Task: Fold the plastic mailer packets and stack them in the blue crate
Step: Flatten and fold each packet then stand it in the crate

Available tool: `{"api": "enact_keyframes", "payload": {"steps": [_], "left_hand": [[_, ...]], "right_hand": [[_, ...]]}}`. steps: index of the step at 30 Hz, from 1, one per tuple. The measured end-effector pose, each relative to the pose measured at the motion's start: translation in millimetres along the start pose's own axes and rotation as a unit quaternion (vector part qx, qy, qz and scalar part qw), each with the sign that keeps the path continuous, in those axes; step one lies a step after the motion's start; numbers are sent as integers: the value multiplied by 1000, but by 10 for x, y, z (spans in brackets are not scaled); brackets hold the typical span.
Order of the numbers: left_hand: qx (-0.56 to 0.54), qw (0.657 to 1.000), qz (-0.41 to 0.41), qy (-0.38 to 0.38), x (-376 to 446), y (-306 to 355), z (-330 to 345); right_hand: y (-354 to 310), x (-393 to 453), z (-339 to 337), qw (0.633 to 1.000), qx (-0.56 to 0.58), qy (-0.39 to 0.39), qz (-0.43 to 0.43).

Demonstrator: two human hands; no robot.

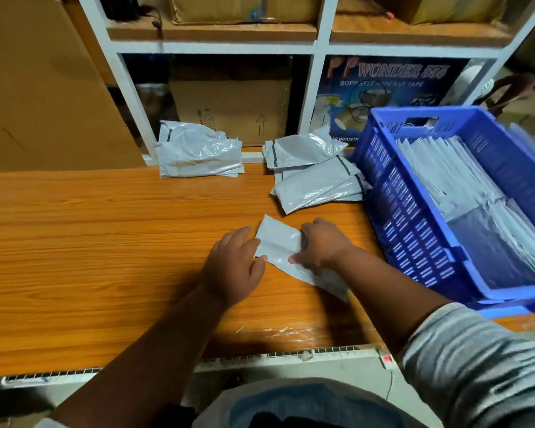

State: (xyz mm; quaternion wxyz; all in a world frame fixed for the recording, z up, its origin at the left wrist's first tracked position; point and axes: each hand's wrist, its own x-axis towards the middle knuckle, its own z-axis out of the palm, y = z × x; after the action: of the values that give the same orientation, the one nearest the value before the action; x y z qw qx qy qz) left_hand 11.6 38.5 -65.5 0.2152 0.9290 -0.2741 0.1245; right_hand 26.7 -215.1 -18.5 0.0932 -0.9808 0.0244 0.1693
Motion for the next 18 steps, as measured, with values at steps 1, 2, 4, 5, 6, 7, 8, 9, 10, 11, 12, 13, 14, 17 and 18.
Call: {"api": "enact_keyframes", "payload": {"steps": [1,2,4,5,6,7,8,9,10,11,12,13,14,17,18], "left_hand": [[-8,1000,10,10,71,-10,-27],[-22,999,19,17,147,2,-61],[-53,998,33,27,312,85,-137],[-65,997,43,27,398,145,-168],[-76,995,56,22,490,211,-197],[-84,994,74,14,581,276,-201],[-91,992,87,2,675,354,-204],[-99,990,95,-11,775,439,-201],[-106,989,101,-20,883,534,-199],[-113,987,110,-22,992,637,-196],[-122,985,121,-21,1097,749,-198],[-133,982,135,-17,1196,864,-200],[-143,978,148,-14,1286,980,-198],[-166,971,175,-5,1528,1312,-191],[-168,969,183,-5,1604,1426,-195]], "right_hand": [[40,-20,-40,1000,26,-6,15],[82,-50,-86,998,59,-5,31],[145,-140,-215,991,114,9,75],[168,-192,-297,988,123,21,95],[190,-238,-386,985,126,34,111],[211,-291,-477,982,133,49,125],[232,-347,-567,977,151,68,134],[257,-405,-649,971,173,88,142],[284,-469,-734,963,194,109,154],[308,-538,-819,954,211,134,168],[348,-599,-891,943,226,163,181],[402,-653,-961,932,240,192,193],[471,-706,-1024,920,253,216,207],[752,-858,-1205,888,287,265,243],[853,-915,-1277,881,298,273,247]]}}
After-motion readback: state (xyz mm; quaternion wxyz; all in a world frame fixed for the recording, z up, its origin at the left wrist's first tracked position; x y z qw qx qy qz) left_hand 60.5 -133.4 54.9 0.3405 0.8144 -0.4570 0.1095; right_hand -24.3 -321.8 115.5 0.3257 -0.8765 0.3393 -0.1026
